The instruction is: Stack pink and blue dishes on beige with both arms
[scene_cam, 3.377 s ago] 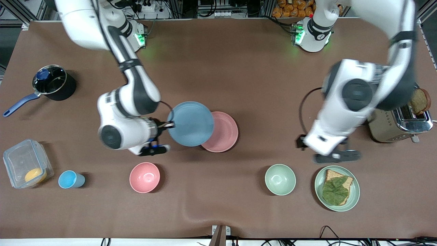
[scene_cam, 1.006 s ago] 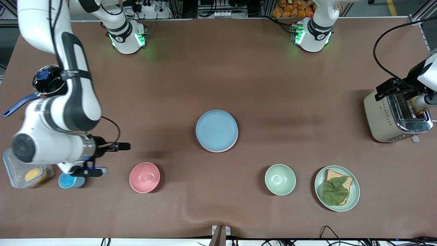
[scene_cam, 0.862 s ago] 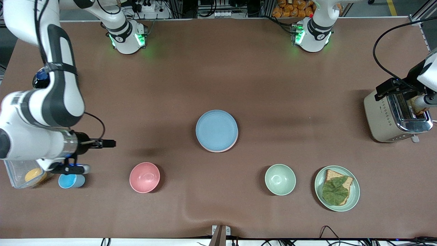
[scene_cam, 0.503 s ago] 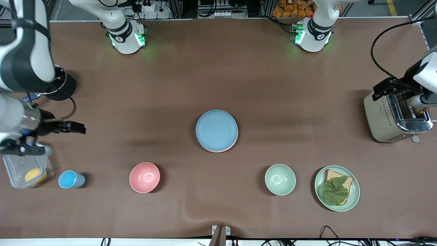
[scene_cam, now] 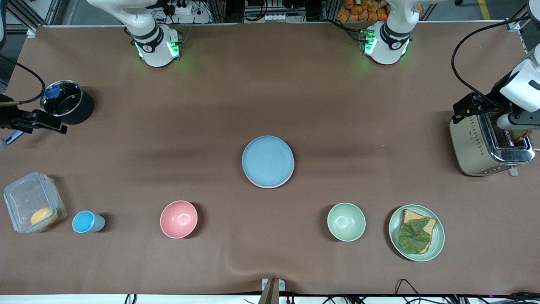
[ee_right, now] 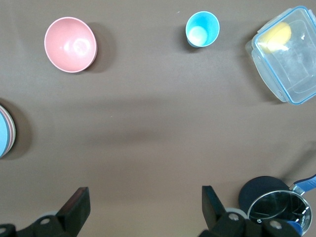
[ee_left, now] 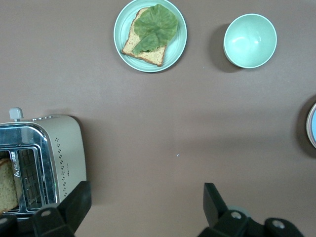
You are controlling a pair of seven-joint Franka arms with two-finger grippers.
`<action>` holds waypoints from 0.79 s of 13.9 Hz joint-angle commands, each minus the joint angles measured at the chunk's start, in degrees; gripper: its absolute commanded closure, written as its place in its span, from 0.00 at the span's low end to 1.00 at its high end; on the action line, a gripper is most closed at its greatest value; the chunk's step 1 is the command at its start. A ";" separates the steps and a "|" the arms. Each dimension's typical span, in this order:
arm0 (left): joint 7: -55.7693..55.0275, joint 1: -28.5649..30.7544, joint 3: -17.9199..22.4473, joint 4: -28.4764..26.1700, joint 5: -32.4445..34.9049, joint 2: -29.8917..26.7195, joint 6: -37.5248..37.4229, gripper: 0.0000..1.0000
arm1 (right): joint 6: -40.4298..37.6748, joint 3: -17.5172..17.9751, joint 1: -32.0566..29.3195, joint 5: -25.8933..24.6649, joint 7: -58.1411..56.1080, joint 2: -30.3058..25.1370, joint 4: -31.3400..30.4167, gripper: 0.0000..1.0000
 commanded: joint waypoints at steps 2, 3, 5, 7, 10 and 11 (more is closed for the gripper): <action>1.27 0.53 -0.28 2.04 -0.49 0.84 -0.88 0.00 | 1.20 1.87 -1.02 -1.34 -1.56 -2.59 -2.89 0.00; 1.27 0.53 -0.28 2.31 -0.49 0.85 -0.88 0.00 | 1.38 2.31 -0.94 -1.51 -1.56 -2.59 -2.89 0.00; 1.27 0.44 -0.28 2.31 -0.40 0.94 -0.97 0.00 | 1.90 2.84 -0.94 -3.09 -1.56 -2.59 -2.89 0.00; 1.27 0.44 -0.28 2.31 -0.40 0.85 -0.97 0.00 | 2.08 4.33 -1.63 -4.41 -1.48 -2.59 -2.89 0.00; 1.27 0.53 -0.28 2.31 -0.49 0.94 -0.97 0.00 | 2.08 4.34 -1.38 -4.42 -1.39 -2.25 -2.81 0.00; 1.18 0.53 -0.28 2.31 -0.49 0.94 -1.06 0.00 | 1.91 4.34 -1.29 -4.50 -0.95 -2.07 -2.72 0.00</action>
